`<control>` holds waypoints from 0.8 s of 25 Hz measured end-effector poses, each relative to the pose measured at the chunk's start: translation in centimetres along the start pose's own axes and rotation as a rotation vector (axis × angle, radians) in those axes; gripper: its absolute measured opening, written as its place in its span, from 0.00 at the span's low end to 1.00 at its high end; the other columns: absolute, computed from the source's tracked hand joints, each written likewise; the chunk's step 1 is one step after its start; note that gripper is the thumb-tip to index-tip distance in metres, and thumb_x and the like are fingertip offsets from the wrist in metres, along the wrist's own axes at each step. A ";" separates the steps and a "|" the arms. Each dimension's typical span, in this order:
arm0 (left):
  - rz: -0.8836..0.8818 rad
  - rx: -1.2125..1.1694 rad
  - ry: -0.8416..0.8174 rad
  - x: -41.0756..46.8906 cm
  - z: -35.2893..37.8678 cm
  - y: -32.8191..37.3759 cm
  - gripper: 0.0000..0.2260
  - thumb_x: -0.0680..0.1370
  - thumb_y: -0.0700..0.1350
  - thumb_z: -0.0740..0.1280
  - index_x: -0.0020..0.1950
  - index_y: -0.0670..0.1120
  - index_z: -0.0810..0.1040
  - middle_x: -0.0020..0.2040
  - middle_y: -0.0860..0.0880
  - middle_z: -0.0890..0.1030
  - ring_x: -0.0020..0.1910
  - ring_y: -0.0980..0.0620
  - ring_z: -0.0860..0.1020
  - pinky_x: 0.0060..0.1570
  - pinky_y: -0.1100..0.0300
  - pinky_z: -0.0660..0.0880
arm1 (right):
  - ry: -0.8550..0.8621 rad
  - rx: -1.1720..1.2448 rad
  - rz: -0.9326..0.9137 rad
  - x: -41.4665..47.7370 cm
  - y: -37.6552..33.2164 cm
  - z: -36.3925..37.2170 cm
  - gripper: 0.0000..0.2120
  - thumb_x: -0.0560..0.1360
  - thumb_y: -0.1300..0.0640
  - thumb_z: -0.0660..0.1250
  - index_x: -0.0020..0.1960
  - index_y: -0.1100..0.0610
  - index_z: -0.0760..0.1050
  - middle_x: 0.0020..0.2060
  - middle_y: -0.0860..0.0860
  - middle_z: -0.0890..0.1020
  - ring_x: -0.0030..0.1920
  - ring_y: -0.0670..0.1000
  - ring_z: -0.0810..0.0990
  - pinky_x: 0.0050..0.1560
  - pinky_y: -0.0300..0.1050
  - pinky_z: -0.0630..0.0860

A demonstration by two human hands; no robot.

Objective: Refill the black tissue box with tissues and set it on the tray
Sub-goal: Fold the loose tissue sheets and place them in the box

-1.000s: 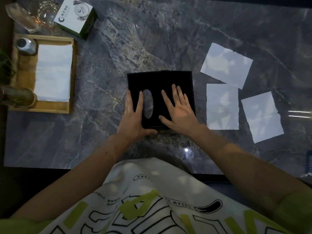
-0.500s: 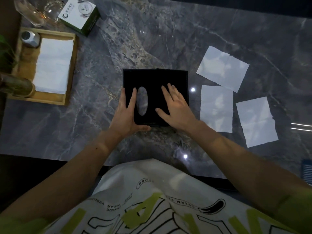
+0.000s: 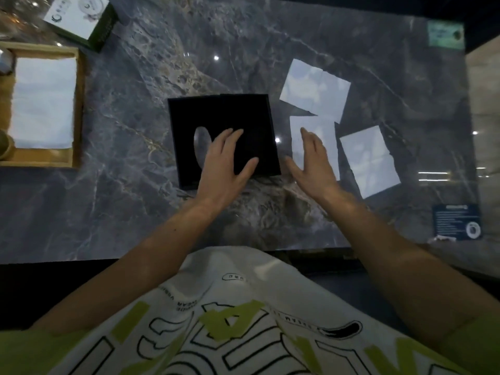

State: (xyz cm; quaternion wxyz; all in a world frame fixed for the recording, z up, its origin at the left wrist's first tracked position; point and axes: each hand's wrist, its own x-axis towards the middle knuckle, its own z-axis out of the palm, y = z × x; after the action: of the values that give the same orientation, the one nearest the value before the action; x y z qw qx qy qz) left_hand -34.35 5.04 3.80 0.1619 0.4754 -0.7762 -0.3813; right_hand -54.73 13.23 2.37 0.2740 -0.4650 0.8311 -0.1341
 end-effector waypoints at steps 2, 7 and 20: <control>0.056 -0.079 -0.013 0.2 0.8 1.6 0.24 0.78 0.53 0.65 0.72 0.46 0.67 0.70 0.46 0.69 0.68 0.50 0.69 0.68 0.59 0.66 | 0.048 0.010 0.062 -1.4 1.2 -1.0 0.35 0.80 0.45 0.60 0.79 0.55 0.49 0.78 0.57 0.55 0.78 0.57 0.54 0.76 0.53 0.56; 0.063 -0.178 -0.172 0.9 3.3 5.9 0.17 0.78 0.47 0.65 0.67 0.47 0.71 0.61 0.48 0.75 0.56 0.54 0.75 0.57 0.57 0.74 | 0.088 0.151 0.181 -1.8 5.3 -2.5 0.34 0.78 0.42 0.61 0.78 0.52 0.53 0.75 0.54 0.63 0.74 0.57 0.64 0.73 0.55 0.64; -0.658 -0.283 -0.131 6.2 15.4 10.7 0.23 0.75 0.43 0.67 0.68 0.42 0.65 0.57 0.51 0.73 0.54 0.52 0.75 0.50 0.59 0.72 | -0.096 0.364 0.276 5.5 12.6 -5.7 0.20 0.78 0.54 0.65 0.68 0.58 0.69 0.62 0.56 0.79 0.60 0.57 0.79 0.59 0.43 0.73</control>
State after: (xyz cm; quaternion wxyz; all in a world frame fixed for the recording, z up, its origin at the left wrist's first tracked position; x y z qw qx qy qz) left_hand -53.48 9.22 1.00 0.0449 0.6471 -0.5299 -0.5462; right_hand -69.13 15.12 -0.79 0.4081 -0.2958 0.8350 -0.2208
